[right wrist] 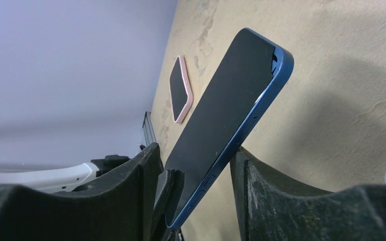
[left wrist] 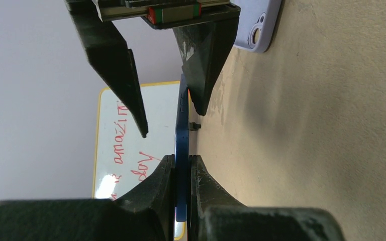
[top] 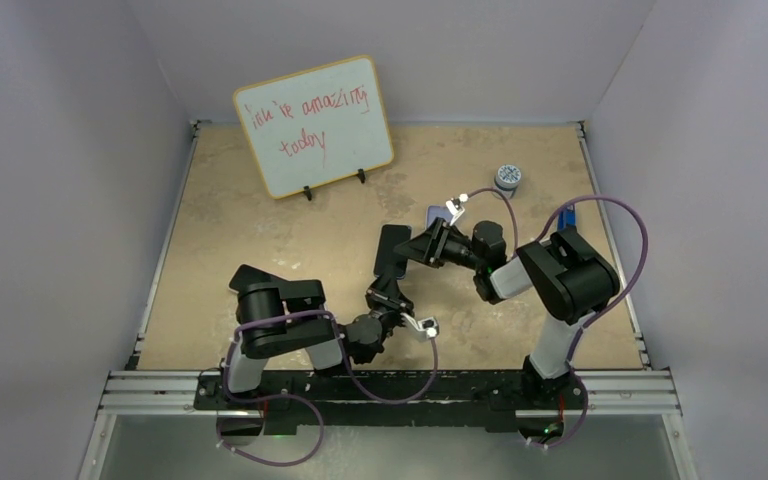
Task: Take the phone out of the phone case
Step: Place the phone at the center of the board.
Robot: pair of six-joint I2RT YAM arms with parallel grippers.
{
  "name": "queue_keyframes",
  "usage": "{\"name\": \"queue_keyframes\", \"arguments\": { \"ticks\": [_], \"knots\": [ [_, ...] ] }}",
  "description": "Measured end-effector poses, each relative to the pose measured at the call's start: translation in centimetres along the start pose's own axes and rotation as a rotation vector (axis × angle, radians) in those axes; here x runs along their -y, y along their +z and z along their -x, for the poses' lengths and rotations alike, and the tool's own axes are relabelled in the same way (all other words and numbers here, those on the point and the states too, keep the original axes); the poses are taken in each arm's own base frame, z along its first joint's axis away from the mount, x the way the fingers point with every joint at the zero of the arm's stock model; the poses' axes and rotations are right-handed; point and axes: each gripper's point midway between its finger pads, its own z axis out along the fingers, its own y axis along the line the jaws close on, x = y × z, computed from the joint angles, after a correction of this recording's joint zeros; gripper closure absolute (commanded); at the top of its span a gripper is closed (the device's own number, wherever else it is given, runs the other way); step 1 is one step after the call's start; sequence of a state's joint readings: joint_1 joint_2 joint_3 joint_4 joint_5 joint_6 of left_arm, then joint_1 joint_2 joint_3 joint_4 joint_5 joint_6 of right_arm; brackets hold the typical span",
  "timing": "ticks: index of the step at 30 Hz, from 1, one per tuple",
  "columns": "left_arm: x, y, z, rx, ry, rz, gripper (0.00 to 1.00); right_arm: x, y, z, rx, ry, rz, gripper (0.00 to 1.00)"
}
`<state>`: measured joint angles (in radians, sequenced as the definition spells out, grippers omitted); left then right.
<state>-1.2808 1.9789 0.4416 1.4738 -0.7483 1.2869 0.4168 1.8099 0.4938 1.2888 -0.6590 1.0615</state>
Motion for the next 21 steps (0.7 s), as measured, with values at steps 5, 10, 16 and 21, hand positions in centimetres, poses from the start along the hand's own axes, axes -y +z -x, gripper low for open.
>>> {"name": "queue_keyframes", "arguments": {
  "ticks": [5,10,16,21],
  "knots": [
    [-0.5,0.1,0.2,-0.009,-0.001,0.017,1.0,-0.1,0.0,-0.2,-0.009,0.02,0.017,0.68],
    [-0.6,0.0,0.2,-0.02,0.0,0.022,1.0,0.1,0.1,-0.4,-0.017,0.077,0.024,0.97],
    [-0.5,-0.6,0.5,-0.034,-0.01,0.027,0.93,-0.6,0.1,-0.8,-0.046,0.167,0.05,1.0],
    [-0.9,-1.0,0.7,-0.019,-0.103,0.024,0.76,-0.9,0.0,-0.9,-0.062,0.169,0.06,1.0]
  ]
}}
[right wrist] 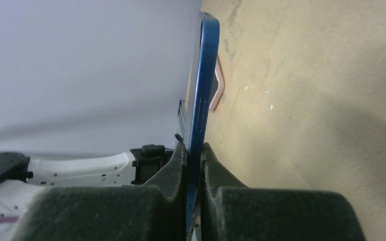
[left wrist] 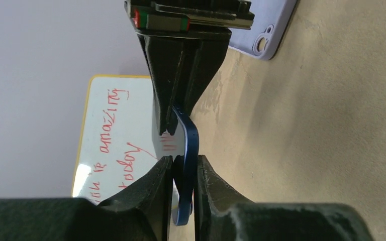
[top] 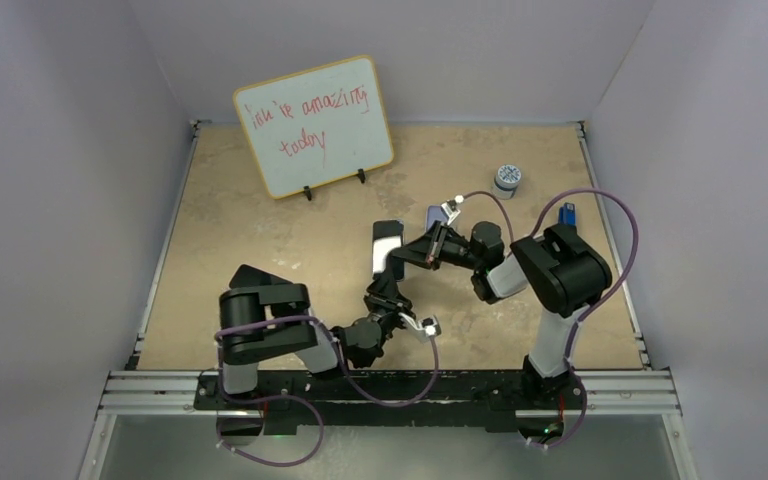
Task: Take the phone out of the phone case
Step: Place the phone at the center of the board.
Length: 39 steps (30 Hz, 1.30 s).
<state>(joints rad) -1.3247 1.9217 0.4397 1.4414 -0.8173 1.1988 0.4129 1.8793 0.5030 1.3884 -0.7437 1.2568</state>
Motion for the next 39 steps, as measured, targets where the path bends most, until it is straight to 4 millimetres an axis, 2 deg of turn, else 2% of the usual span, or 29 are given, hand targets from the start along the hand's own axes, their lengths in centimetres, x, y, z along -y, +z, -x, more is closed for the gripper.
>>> {"name": "queue_keyframes", "arguments": {
  "ticks": [3,9,11,16,19,22,25,29,34,39],
  "knots": [
    [-0.6,-0.3,0.3,0.012,-0.099,-0.022,0.63,-0.9,-0.1,0.0,-0.012,-0.036,0.019,1.0],
    [-2.2,-0.8,1.0,0.024,-0.275,-0.043,0.46,-2.4,-0.9,0.8,0.0,-0.149,0.031,1.0],
    [-2.6,-1.1,1.3,0.029,-0.32,-0.055,0.43,-1.9,-1.3,1.6,0.027,-0.186,-0.004,1.0],
    [-5.6,-1.8,1.9,0.066,-0.502,-0.06,0.37,1.5,-2.2,2.7,0.069,-0.212,-0.17,1.0],
    [-7.1,-2.1,1.4,0.066,-0.612,-0.067,0.34,2.6,-2.6,3.1,0.073,-0.233,-0.254,1.0],
    [-8.4,-2.4,-0.2,0.031,-0.724,-0.062,0.29,3.0,-2.8,4.0,0.08,-0.27,-0.322,1.0],
    [-10.7,-2.5,-2.9,-0.014,-0.876,-0.004,0.25,2.9,-2.7,5.1,0.092,-0.299,-0.362,1.0],
    [-13.2,-3.4,-6.2,-0.082,-1.049,0.109,0.2,3.0,-2.2,5.4,0.092,-0.297,-0.411,1.0],
    [-12.9,-4.4,-8.9,-0.188,-1.155,0.192,0.17,3.1,1.3,3.9,0.031,-0.288,-0.434,1.0],
    [-12.7,-5.7,-11.7,-0.297,-1.216,0.298,0.13,4.1,4.4,2.9,0.002,-0.248,-0.458,1.0]
  ]
}}
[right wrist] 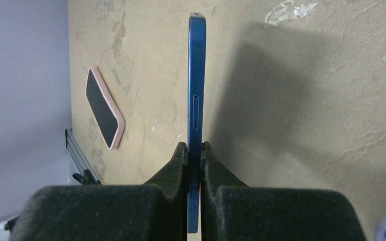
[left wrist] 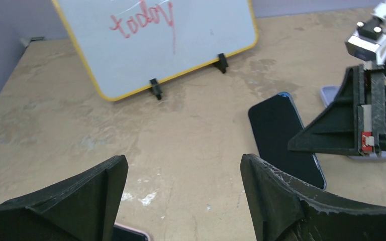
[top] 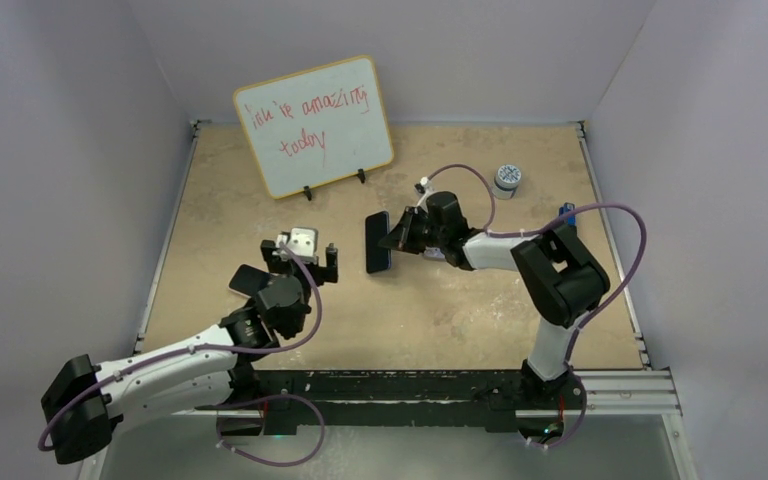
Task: Take the phone out of the phone case
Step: Place the phone at the center of the board.
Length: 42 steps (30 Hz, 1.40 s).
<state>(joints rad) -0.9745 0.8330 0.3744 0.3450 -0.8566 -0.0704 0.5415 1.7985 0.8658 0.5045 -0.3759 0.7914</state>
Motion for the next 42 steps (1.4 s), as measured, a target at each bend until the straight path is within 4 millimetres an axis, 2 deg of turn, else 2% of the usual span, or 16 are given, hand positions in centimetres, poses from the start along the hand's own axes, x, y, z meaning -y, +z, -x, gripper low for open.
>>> {"name": "queue_keyframes", "arguments": {
  "ticks": [4,7,14,19,24,28,33,38,42],
  "knots": [
    [-2.5,-0.5,0.0,0.017,-0.079,0.097,0.12,0.3,1.5,0.3,0.006,0.039,-0.024,0.99],
    [-3.6,-0.6,0.1,0.024,-0.119,0.148,0.11,0.7,2.5,0.7,0.014,0.076,-0.04,0.9],
    [-3.9,-0.1,-1.9,-0.031,-0.085,0.189,0.11,1.4,3.6,1.1,0.022,0.112,-0.072,0.63],
    [-4.4,0.0,-2.7,-0.057,-0.087,0.21,0.1,2.6,3.4,0.6,-0.002,0.099,-0.136,0.5],
    [-4.6,0.0,-3.0,-0.067,-0.106,0.221,0.1,2.4,3.0,0.8,-0.009,0.062,-0.149,0.35],
    [-4.4,0.2,-3.2,-0.082,-0.125,0.209,0.1,2.4,1.8,1.0,-0.012,0.005,-0.181,0.24],
    [-4.7,1.0,-3.5,-0.102,-0.202,0.214,0.1,1.9,-0.5,1.2,-0.002,-0.101,-0.196,0.15],
    [-5.5,1.8,-5.5,-0.182,-0.296,0.224,0.09,1.7,-3.5,1.8,0.047,-0.221,-0.202,0.09],
    [-6.2,1.8,-7.0,-0.26,-0.384,0.244,0.06,2.4,-7.1,2.8,0.149,-0.292,-0.21,0.02]
  ]
}}
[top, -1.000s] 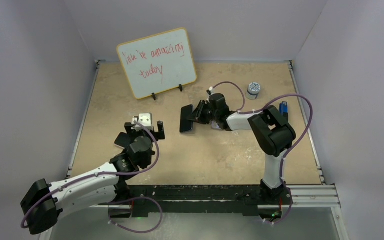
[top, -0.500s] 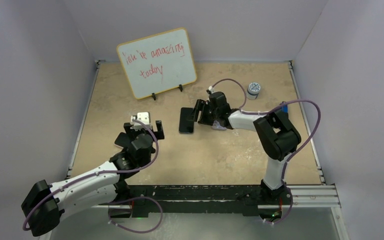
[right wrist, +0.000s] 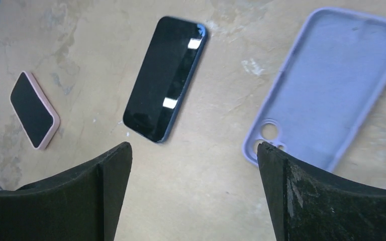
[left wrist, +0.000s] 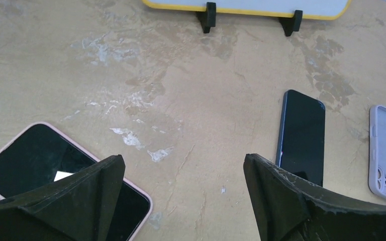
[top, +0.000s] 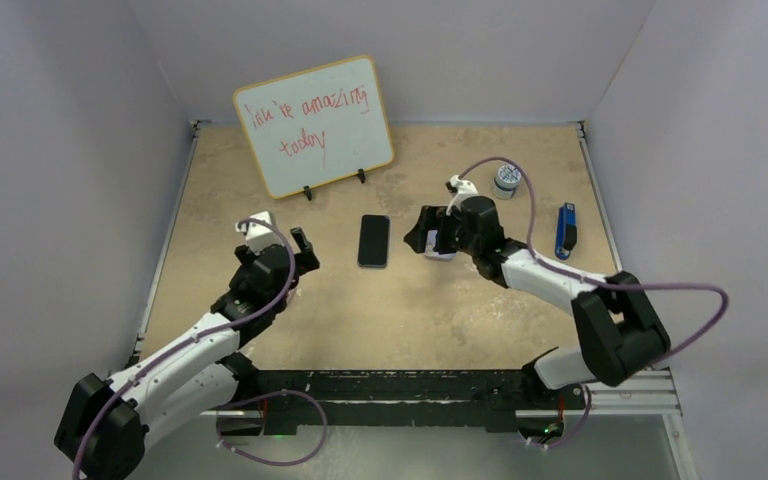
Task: Take the phone out of the phone case
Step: Place the phone at the center of the board, then pick up the phone at the center of the board.
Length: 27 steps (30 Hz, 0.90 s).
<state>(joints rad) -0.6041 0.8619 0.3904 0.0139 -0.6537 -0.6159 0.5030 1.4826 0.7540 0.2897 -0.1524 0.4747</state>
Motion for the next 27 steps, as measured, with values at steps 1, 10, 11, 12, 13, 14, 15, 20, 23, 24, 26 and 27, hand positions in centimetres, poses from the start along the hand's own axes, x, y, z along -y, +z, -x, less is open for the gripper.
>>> {"name": "queue_keyframes", "arguments": {
  "ticks": [1,10,11,12,13,14,15,20,23,24,26,27],
  "knots": [
    [-0.3,0.0,-0.1,-0.017,-0.017,0.011,0.06,0.3,-0.8,0.3,0.034,-0.008,0.0,0.01],
    [-2.9,0.4,-0.4,-0.2,-0.131,0.19,0.0,1.0,-6.3,1.2,0.341,-0.053,0.089,0.01],
    [-3.2,0.3,-0.5,-0.217,-0.135,0.21,0.0,1.1,-6.5,1.2,0.36,-0.053,0.089,0.01],
    [-3.5,0.2,-0.7,-0.233,-0.141,0.23,0.0,1.2,-6.8,1.5,0.384,-0.053,0.091,0.01],
    [-3.8,0.1,-0.8,-0.245,-0.146,0.246,0.0,1.2,-6.9,1.6,0.398,-0.052,0.092,0.01],
    [-4.2,-0.2,-1.0,-0.262,-0.154,0.265,0.0,1.2,-7.1,2.1,0.424,-0.05,0.088,0.01],
    [-4.6,-0.3,-1.2,-0.274,-0.162,0.281,0.0,1.2,-7.3,2.3,0.437,-0.047,0.087,0.01],
    [-6.6,-0.8,-3.0,-0.37,-0.193,0.364,0.0,1.8,-7.8,3.1,0.494,-0.014,0.05,0.01],
    [-7.6,-0.8,-4.6,-0.444,-0.214,0.414,0.0,2.5,-7.9,3.2,0.508,0.004,0.017,0.01],
    [-7.8,-0.9,-5.1,-0.469,-0.213,0.43,0.0,2.6,-7.9,3.3,0.512,0.007,0.013,0.01],
    [-8.2,-1.0,-5.8,-0.504,-0.211,0.458,0.0,2.8,-7.9,3.3,0.516,0.013,0.003,0.01],
    [-8.3,-1.0,-5.9,-0.512,-0.212,0.467,0.0,2.9,-7.9,3.3,0.518,0.015,-0.002,0.01]
  ]
}}
